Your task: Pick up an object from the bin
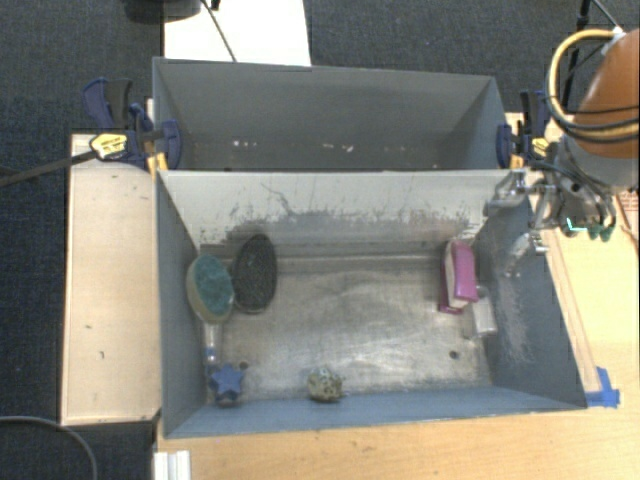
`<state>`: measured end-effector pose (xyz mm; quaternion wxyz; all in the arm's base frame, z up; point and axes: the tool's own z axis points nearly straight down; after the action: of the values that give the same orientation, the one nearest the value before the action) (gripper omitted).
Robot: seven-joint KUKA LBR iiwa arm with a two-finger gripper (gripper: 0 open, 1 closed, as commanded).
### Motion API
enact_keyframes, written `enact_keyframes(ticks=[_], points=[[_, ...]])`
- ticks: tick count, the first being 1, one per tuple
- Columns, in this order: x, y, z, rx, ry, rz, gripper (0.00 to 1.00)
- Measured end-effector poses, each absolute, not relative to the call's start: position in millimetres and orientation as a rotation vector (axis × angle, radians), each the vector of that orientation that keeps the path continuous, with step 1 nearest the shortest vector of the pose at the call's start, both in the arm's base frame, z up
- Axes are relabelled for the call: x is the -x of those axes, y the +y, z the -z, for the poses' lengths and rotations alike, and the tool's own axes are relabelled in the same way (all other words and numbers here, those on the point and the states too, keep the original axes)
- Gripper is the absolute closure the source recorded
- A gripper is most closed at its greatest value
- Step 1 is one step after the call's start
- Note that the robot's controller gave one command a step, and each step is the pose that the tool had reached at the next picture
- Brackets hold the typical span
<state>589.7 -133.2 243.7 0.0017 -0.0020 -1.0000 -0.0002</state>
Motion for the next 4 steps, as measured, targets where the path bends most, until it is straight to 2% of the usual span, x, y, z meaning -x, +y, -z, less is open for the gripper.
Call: enact_keyframes(ticks=[1, 2, 3, 4], points=[[-586.1, -100.3, -82.2, -0.569, -3.087, 0.004, 0.0], [-592.8, -88.3, -72.8, -0.87, -3.015, 0.004, 0.0], [-592.2, -115.0, -72.2, -0.984, -2.98, 0.012, 0.0], [-592.7, -114.2, -105.3, -1.17, -2.92, 0.0, 0.0]])
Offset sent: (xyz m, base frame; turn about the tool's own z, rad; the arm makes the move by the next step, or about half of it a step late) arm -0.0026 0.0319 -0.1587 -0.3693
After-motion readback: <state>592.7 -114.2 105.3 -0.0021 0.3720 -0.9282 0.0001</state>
